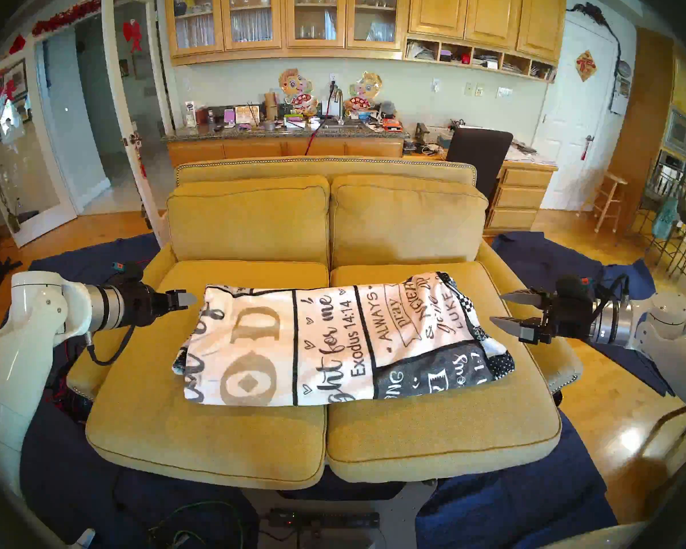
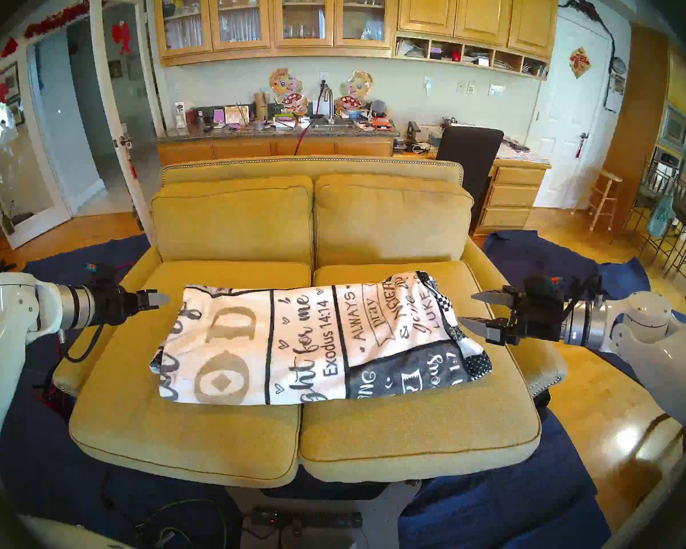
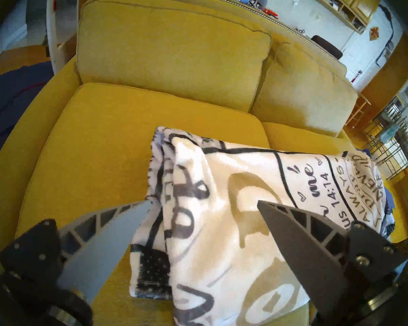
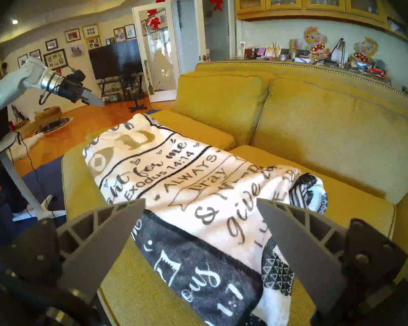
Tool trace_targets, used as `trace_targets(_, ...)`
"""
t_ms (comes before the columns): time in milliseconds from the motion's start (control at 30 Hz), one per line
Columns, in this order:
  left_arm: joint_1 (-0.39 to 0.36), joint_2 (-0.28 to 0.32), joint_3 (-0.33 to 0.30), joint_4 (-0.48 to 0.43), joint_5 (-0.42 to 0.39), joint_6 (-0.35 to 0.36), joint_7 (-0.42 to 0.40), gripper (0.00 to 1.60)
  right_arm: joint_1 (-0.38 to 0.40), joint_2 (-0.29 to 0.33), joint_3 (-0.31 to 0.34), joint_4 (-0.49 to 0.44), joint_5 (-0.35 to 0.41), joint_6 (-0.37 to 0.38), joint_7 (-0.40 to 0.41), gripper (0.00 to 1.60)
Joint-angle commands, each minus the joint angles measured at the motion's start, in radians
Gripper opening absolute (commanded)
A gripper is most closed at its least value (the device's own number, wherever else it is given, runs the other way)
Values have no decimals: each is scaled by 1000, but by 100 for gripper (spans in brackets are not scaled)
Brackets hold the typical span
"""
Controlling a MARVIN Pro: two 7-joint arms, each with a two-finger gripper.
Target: Fold the blanket in half twice
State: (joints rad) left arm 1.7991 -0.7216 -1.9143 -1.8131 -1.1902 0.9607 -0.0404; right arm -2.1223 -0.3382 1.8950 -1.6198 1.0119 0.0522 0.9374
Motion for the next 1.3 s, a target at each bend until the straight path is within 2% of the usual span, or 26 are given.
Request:
trace_targets(0,-104,37,19,54,-22,-1,1,160,-10,-25,69,-13,-2,-24,10,160)
trace_targets(333,-201,48,81,170,-47,-1,12,160,-44,-64,119,-24,-10,-38,26,160)
trace_targets(367,-179,54,77,170,-51,-1,11,160,-48,-68,124,-25,-11,-39,27,160)
trace_targets(400,-220,50,98,194,-55,-1,16,160,-55,-76,136,-28,-13,-42,31,160)
trace_targets(600,-248,54,123,227,-67,-1,21,160,-75,-99,168,-38,-19,-50,39,160)
trace_targets(633,-279,49,139,243,-68,-1,24,160,-79,-105,176,-41,-21,-51,41,160)
trace_targets(667,-258,55,135,239,-72,-1,23,160,-83,-109,183,-43,-22,-53,43,160)
trace_targets(1067,-372,37,220,336,-101,-1,45,160,-136,-174,273,-78,-43,-67,63,160)
trace_targets(1133,-361,40,222,340,-108,-1,46,160,-145,-186,288,-85,-48,-68,67,160)
trace_targets(1167,-383,35,234,355,-109,-1,50,160,-151,-193,298,-90,-50,-69,69,160)
trace_targets(1200,-437,25,259,388,-111,-1,59,160,-163,-207,317,-99,-55,-71,72,160)
trace_targets(1233,-406,32,250,378,-116,-1,57,160,-167,-212,324,-103,-57,-71,74,160)
trace_targets(1267,-430,28,261,393,-117,-1,61,160,-172,-218,332,-107,-60,-72,75,160)
